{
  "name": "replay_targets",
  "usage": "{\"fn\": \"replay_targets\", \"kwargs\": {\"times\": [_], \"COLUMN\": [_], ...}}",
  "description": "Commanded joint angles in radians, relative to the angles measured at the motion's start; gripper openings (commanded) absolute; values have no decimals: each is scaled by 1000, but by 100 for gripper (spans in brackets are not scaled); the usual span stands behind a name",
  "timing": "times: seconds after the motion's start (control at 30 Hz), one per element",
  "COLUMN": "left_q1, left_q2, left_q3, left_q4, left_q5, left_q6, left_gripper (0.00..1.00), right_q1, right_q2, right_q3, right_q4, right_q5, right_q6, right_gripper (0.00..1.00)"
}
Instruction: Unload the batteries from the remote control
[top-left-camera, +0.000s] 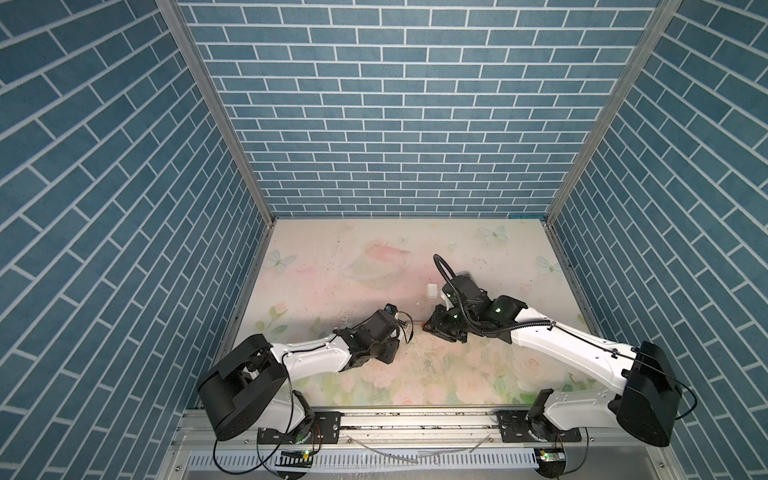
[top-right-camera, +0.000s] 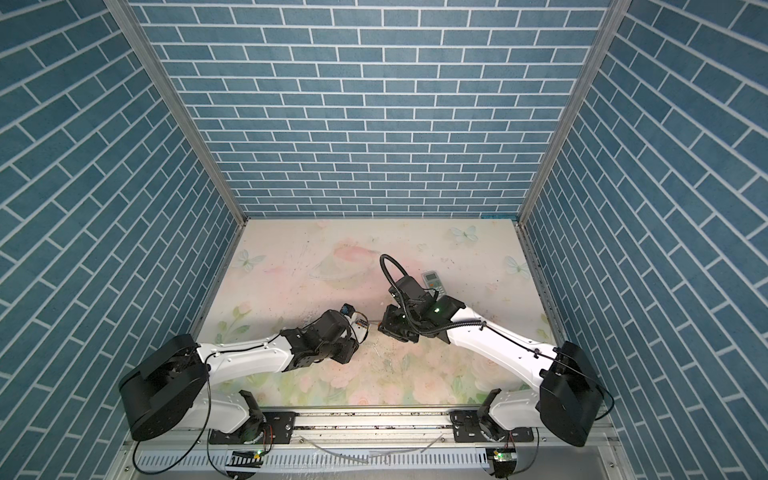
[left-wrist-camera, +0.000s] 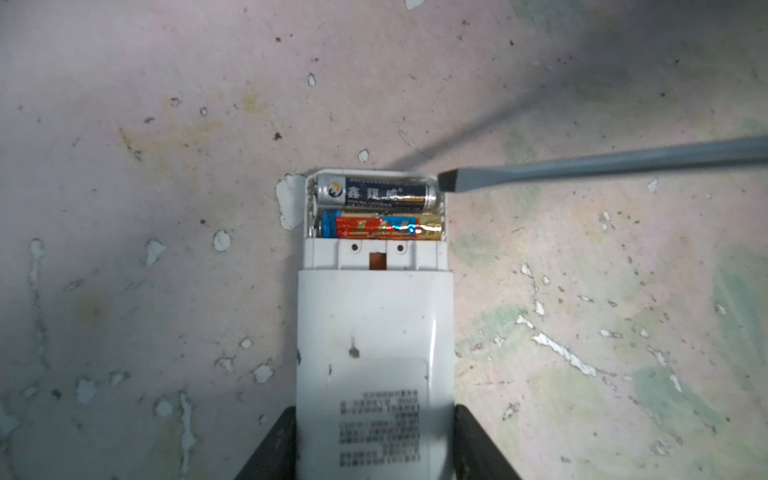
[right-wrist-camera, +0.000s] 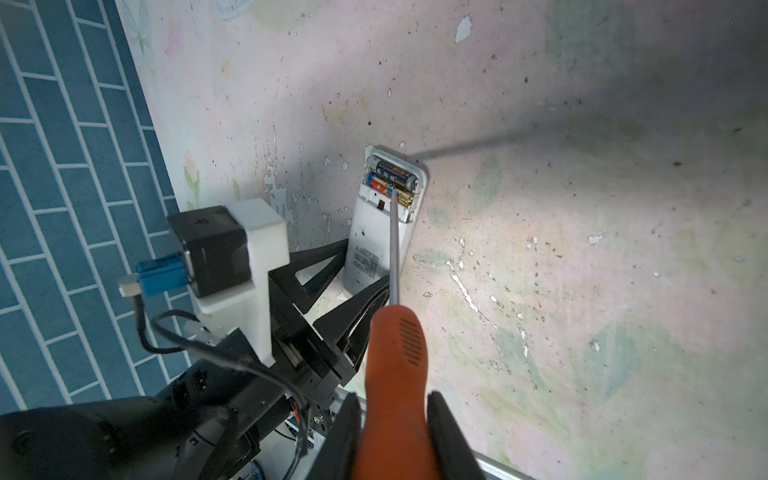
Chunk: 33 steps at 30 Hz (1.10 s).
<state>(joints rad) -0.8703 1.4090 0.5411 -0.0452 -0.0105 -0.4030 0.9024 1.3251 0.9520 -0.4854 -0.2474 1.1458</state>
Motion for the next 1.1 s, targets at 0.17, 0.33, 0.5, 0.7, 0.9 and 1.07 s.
{"fn": "replay_targets", "kwargs": {"times": [0.17,0.33,0.5,0.7,0.9,1.07], "left_q1": [-16,-16,-16,-16,-16,-19], "left_q2": [51,56,56,54,54,53], "left_q3": [-49,-48,-48,-50,-50,-50], "left_q4": [-63,-63,-65,-68,-66,-64], "left_q5": [87,89,89,89,93,98], "left_q6": [-9,-8,-10,-8,-10,-13], "left_gripper": [26,25,25,24,23,23], "right_q1": [7,7,7,7,3,3], "right_q2": [3,8,9,16,28,41], "right_q3": [-30,-29,-29,-32,-35,-38], "right_q4": [-24,-33,-48,-51,-37,-24], "right_q5": [33,37,42,44,46,40], "right_q6": [38,35,30,26,22,21], "right_gripper": [0,0,0,0,0,0]}}
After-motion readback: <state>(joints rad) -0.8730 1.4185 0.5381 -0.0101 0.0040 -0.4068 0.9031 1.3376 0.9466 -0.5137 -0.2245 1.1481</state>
